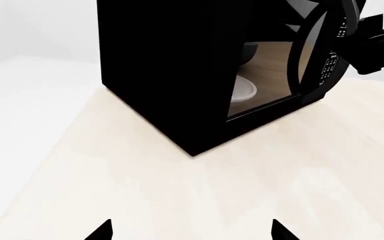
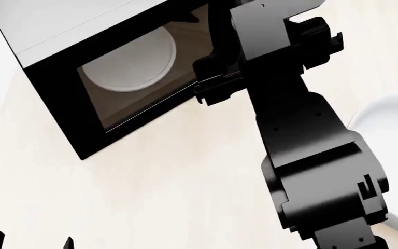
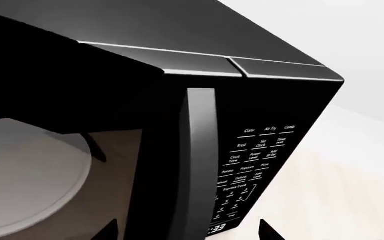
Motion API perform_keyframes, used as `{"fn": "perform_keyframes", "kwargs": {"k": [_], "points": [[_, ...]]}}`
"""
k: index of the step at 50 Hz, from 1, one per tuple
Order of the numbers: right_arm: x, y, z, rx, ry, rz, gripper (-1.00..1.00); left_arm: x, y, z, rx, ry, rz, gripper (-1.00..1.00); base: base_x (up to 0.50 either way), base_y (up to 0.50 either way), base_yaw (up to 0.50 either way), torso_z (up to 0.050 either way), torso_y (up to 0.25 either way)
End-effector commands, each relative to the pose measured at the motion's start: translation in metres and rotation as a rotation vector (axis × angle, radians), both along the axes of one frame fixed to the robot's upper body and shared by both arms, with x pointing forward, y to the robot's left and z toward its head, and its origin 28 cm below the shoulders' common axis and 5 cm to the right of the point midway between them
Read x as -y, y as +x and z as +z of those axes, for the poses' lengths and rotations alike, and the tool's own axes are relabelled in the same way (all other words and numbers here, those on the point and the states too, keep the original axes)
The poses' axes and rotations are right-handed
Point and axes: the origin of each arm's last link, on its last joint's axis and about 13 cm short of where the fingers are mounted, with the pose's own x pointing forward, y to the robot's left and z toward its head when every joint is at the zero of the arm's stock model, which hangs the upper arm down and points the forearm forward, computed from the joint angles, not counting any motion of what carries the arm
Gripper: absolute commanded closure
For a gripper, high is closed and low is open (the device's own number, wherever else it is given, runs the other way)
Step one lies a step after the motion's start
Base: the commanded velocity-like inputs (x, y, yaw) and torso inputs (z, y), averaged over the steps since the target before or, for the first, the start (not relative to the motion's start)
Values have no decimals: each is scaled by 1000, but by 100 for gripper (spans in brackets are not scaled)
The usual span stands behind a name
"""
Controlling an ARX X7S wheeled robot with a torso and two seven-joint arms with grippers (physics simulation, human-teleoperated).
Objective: Open the microwave.
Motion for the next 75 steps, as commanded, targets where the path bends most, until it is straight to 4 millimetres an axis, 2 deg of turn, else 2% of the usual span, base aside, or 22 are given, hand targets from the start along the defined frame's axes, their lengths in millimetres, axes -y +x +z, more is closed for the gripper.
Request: {"fn": "perform_keyframes", "kwargs": {"k": [1,17,33,34,59,75], "points": [[-4,0,-6,-16,-17,-4,-100,0,0,0,0,-1,0,-100,0,0,0,0,0],[-8,14,-7,-36,-47,-15,-100,0,1,0,-2,-3,-2,-100,0,0,0,0,0],[-5,18,-7,-39,-50,-28,-100,-1,0,1,0,-5,0,-100,0,0,0,0,0],[-5,18,-7,-37,-48,-31,100,-1,1,1,0,-5,2,-100,0,0,0,0,0],[9,-3,-17,-19,-18,-15,100,-1,-1,2,2,-7,3,-100,0,0,0,0,0],[3,-29,-33,-11,-3,16,100,-1,-2,3,6,-7,2,-100,0,0,0,0,0]]}}
